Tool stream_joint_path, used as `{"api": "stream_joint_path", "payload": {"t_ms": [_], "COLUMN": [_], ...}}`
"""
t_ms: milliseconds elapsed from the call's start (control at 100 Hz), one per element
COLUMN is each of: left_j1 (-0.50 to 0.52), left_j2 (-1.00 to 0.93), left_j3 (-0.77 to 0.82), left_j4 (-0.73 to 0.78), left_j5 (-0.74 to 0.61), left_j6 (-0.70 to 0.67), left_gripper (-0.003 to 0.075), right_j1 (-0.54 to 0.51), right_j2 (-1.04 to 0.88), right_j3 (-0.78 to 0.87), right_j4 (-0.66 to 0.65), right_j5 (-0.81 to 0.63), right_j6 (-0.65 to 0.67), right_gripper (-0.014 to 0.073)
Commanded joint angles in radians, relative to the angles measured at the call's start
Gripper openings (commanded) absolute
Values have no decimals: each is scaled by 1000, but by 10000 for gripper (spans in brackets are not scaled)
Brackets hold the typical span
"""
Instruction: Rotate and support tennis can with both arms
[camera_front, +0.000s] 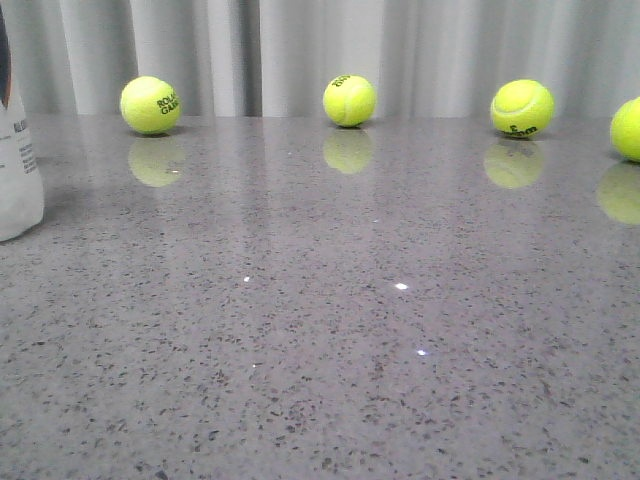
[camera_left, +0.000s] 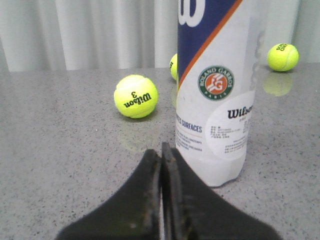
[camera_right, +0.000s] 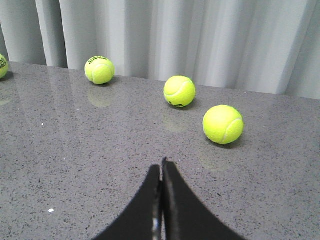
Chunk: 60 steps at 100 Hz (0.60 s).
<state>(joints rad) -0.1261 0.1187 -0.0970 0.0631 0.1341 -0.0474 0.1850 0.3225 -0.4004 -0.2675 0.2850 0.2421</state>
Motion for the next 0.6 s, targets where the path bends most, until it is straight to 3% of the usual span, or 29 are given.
{"api": "stream_joint_path", "payload": {"t_ms": [0, 180, 590], "left_j1": [5, 54, 102], "left_j2": [-42, -166, -162], "left_j3": [11, 103, 142], "left_j4": [10, -3, 1], "left_j5": [-83, -86, -171], "left_j6": [-24, -24, -24], "left_gripper": [-21, -21, -21], "right_j1": [-4, -4, -4], "right_j2": [5, 5, 5], "right_j3": [-23, -23, -23], "right_j4": [-12, -12, -12], "right_j5": [-72, -72, -71], "right_j6": [-3, -3, -3], "right_gripper": [-67, -67, -67]}}
